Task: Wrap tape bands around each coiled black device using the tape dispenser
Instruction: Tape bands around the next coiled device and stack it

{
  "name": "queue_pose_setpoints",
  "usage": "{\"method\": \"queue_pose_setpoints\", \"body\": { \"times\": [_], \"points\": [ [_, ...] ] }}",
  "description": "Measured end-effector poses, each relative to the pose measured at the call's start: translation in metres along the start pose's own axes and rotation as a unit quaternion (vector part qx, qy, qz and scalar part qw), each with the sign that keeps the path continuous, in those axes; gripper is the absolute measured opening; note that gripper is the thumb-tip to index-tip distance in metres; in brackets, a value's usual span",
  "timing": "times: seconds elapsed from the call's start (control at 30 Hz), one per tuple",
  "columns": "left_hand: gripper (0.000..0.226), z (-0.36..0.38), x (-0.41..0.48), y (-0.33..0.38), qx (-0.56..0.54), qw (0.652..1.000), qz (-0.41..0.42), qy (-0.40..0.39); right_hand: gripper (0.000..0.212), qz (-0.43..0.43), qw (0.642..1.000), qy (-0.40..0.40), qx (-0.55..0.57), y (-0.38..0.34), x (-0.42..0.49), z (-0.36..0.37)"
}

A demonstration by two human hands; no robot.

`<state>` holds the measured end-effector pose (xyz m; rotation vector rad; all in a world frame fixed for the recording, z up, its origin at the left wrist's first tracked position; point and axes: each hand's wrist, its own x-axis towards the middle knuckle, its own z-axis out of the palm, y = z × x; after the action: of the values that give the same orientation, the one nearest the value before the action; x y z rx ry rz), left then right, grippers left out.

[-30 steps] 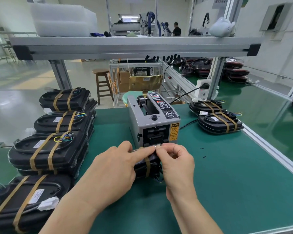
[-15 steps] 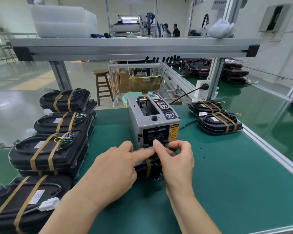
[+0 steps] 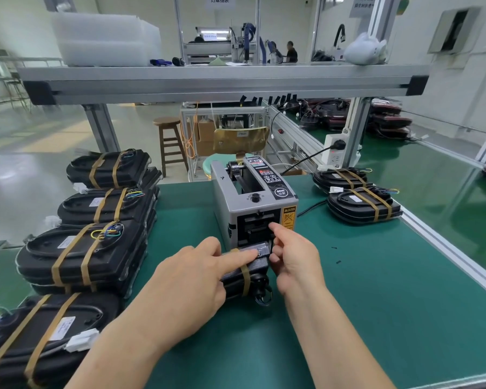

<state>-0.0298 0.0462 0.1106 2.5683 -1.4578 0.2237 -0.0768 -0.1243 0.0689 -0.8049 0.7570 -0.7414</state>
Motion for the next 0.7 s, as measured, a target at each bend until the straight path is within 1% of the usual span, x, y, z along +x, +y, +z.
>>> {"method": "queue_pose_setpoints", "body": {
  "times": [0.07,0.23,0.37,0.5,0.6,0.7],
  "points": [
    [0.069,0.001,0.0,0.0,0.0,1.0,0.0,0.001,0.013,0.017,0.999,-0.012,0.04,0.001,0.001,0.002],
    [0.069,0.002,0.0,-0.002,0.0,1.0,-0.002,0.003,0.012,0.035,0.996,-0.034,0.075,0.002,0.002,0.007],
    [0.069,0.002,0.0,-0.004,-0.005,1.0,-0.002,0.006,0.016,0.035,0.998,-0.043,0.009,0.0,0.002,0.008],
    [0.069,0.002,0.0,-0.004,-0.004,1.0,0.0,0.004,0.022,0.038,0.995,-0.083,-0.045,-0.004,0.004,0.007],
    [0.069,0.002,0.0,-0.004,-0.008,1.0,0.003,0.002,0.025,0.036,0.989,-0.098,-0.108,-0.004,0.004,0.004],
    [0.069,0.001,0.0,-0.004,-0.01,1.0,0.004,0.001,0.026,0.01,0.986,-0.077,-0.147,0.001,0.002,-0.003]
  ]
}}
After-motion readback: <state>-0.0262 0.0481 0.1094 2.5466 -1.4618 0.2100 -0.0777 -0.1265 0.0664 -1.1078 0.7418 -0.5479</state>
